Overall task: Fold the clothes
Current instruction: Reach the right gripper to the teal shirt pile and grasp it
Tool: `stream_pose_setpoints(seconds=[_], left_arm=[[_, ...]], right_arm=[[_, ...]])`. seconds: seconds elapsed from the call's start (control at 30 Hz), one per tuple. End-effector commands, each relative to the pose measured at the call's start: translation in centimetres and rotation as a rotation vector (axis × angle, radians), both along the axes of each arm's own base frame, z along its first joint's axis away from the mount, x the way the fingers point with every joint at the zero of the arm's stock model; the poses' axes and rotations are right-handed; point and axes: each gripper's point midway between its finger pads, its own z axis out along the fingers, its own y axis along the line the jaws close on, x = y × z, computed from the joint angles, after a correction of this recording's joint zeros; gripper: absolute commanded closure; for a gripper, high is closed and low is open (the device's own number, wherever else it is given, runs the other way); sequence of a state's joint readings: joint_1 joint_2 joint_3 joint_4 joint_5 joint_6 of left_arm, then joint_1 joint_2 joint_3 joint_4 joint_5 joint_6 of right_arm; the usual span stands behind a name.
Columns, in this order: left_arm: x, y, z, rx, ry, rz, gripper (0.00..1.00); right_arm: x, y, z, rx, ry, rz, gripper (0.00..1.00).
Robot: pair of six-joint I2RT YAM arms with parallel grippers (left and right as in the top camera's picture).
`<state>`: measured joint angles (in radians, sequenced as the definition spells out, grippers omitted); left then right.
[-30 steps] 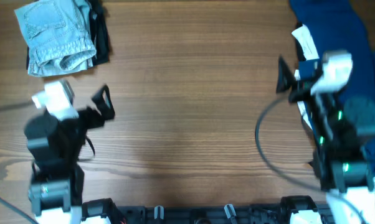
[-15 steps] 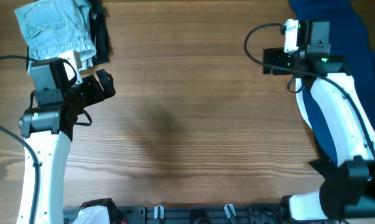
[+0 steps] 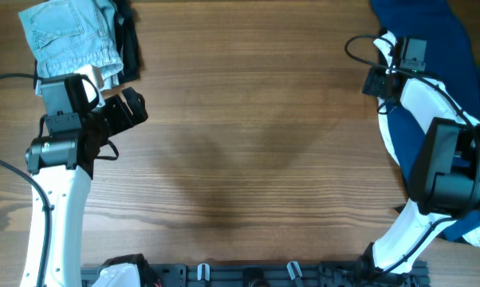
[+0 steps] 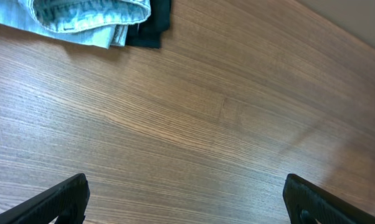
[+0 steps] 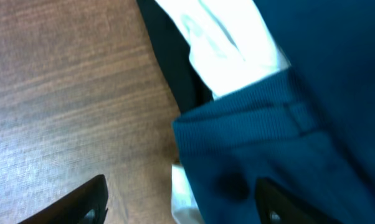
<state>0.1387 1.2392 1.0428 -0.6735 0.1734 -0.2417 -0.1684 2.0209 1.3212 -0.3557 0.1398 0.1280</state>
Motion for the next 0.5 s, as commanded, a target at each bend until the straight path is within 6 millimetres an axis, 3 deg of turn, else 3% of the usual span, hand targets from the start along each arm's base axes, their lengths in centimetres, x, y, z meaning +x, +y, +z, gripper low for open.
stream_pose_setpoints(seconds=[0.0,0.27,0.47], left_arm=[[0.3,0.0,0.3,-0.012,-0.007,0.004,0.0],[0.3,0.0,0.3,-0.012,-0.007,0.004,0.0],[0.3,0.0,0.3,-0.008,-0.008,0.001,0.0]], right_arm=[[1.2,-0.7,0.1,-0.021,-0.039,-0.015,0.33],[1.7,-0.9,-1.2,-0.026,-0.046,-0.017,0.41],[1.7,-1.7,-1.2,-0.069,-0.045,-0.044,0.59]])
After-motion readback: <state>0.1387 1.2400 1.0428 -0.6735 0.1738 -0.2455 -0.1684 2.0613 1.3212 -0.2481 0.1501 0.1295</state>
